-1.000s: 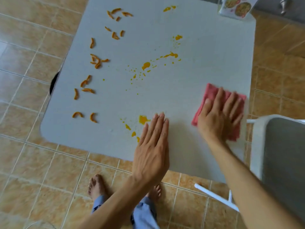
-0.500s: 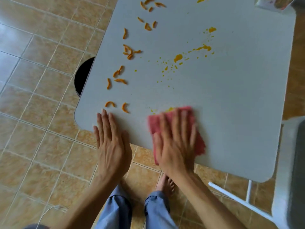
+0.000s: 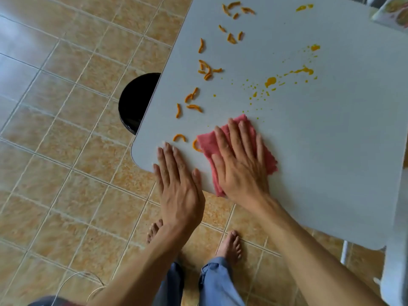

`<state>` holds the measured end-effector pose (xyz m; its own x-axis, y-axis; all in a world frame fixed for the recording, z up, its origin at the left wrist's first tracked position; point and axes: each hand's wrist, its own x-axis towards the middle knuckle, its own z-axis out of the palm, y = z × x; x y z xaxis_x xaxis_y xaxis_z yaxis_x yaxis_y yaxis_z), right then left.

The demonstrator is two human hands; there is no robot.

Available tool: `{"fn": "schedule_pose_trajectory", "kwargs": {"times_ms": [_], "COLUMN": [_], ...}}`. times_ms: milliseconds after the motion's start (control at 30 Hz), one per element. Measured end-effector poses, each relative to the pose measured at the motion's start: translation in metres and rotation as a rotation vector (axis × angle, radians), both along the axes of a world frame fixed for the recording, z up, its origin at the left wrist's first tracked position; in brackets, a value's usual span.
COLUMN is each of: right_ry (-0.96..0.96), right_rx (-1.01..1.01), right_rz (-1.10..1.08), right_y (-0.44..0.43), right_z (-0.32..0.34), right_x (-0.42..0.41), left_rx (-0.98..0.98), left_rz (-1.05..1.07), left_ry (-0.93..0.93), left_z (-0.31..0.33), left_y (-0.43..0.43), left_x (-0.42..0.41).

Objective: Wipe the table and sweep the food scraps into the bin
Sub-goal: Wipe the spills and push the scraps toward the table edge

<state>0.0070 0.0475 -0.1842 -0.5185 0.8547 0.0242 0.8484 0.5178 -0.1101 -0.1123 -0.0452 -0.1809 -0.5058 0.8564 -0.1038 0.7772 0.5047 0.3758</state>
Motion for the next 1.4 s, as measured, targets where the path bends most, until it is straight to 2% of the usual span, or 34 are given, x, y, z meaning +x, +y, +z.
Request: {"fn": "schedule_pose_trajectory", "kwargs": {"times_ms": [133, 167, 200, 300, 333, 367, 467, 500, 533, 633, 667, 700, 733, 800, 833, 867, 967, 1000, 1033, 1067, 1167, 1200, 1233, 1267, 1333, 1367, 1400], "right_ry": [0.034, 0.045, 0.046, -0.043, -0.071, -0.085, 0.003, 0.035, 0.044, -0.007, -0.014, -0.019, -0.01, 0.056, 0.072, 0.076, -0.002, -0.019, -0.024, -0.008, 0.048, 0.059, 0.063, 0.048, -0.007, -0.022, -0.036], "right_rx": [0.024, 0.014, 0.002, -0.02, -0.013, 0.007, 0.088, 0.083, 0.074, -0.002, 0.006, 0.03, 0.064, 0.112, 0.122, 0.122, 0.012, -0.006, -0.005, 0.017, 0.11, 0.125, 0.114, 0.09, 0.02, -0.012, -0.023], "right_rz": [-0.626, -0.68, -0.646, -0.252, -0.186, -0.214, -0.723, -0.805, -0.758, -0.182, -0.082, -0.098, -0.243, -0.696, -0.805, -0.776, -0.213, -0.106, -0.103, -0.191, -0.761, -0.883, -0.889, -0.756, -0.272, -0.115, -0.079], "right_y": [-0.025, -0.036, -0.045, -0.046, -0.036, -0.025, -0.007, -0.007, -0.01, -0.011, 0.001, 0.013, 0.025, 0.038, 0.039, 0.038, 0.023, 0.026, 0.032, 0.038, 0.054, 0.059, 0.061, 0.058, 0.053, 0.059, 0.066], "right_z": [0.004, 0.006, 0.007, 0.004, 0.003, 0.0, -0.001, 0.001, 0.003, 0.001, 0.001, 0.0, -0.004, -0.005, -0.004, -0.001, 0.004, 0.007, 0.008, 0.006, 0.002, 0.002, 0.005, 0.006, 0.009, 0.012, 0.014], "right_x": [-0.012, -0.025, -0.035, -0.024, -0.011, 0.0, -0.01, -0.025, -0.04, -0.032, -0.015, 0.0, 0.01, 0.009, -0.001, -0.009, 0.008, 0.028, 0.048, 0.066, 0.089, 0.085, 0.082, 0.083, 0.111, 0.134, 0.159], "left_rx": [0.001, -0.004, -0.008, -0.028, -0.034, -0.038, -0.058, -0.072, -0.087, -0.142, -0.146, -0.139, -0.125, -0.082, -0.059, -0.041, -0.031, -0.028, -0.017, -0.003, 0.01, 0.008, 0.0, -0.012, -0.025, -0.025, -0.021], "left_rz": [0.002, -0.001, -0.008, -0.037, -0.043, -0.047, -0.07, -0.081, -0.095, -0.128, -0.129, -0.13, -0.138, -0.174, -0.201, -0.23, -0.285, -0.297, -0.308, -0.318, -0.344, -0.343, -0.328, -0.299, -0.229, -0.198, -0.176], "left_ry": [0.002, -0.004, -0.013, -0.039, -0.048, -0.054, -0.09, -0.119, -0.15, -0.226, -0.246, -0.257, -0.26, -0.255, -0.257, -0.267, -0.304, -0.303, -0.29, -0.269, -0.193, -0.171, -0.152, -0.132, -0.058, -0.013, 0.024], "left_z": [0.004, 0.005, 0.006, 0.008, 0.009, 0.01, 0.015, 0.018, 0.022, 0.036, 0.042, 0.047, 0.053, 0.062, 0.065, 0.067, 0.066, 0.064, 0.06, 0.057, 0.043, 0.037, 0.031, 0.025, 0.013, 0.008, 0.005], "left_y": [-0.001, -0.001, -0.001, 0.0, 0.0, -0.001, -0.003, -0.003, -0.003, 0.001, 0.005, 0.009, 0.014, 0.025, 0.032, 0.039, 0.061, 0.067, 0.072, 0.077, 0.096, 0.103, 0.109, 0.115, 0.121, 0.121, 0.121], "left_x": [-0.001, -0.001, -0.002, -0.005, -0.006, -0.007, -0.01, -0.012, -0.016, -0.027, -0.03, -0.031, -0.03, -0.021, -0.015, -0.008, 0.016, 0.022, 0.027, 0.032, 0.047, 0.053, 0.06, 0.068, 0.082, 0.087, 0.09]}}
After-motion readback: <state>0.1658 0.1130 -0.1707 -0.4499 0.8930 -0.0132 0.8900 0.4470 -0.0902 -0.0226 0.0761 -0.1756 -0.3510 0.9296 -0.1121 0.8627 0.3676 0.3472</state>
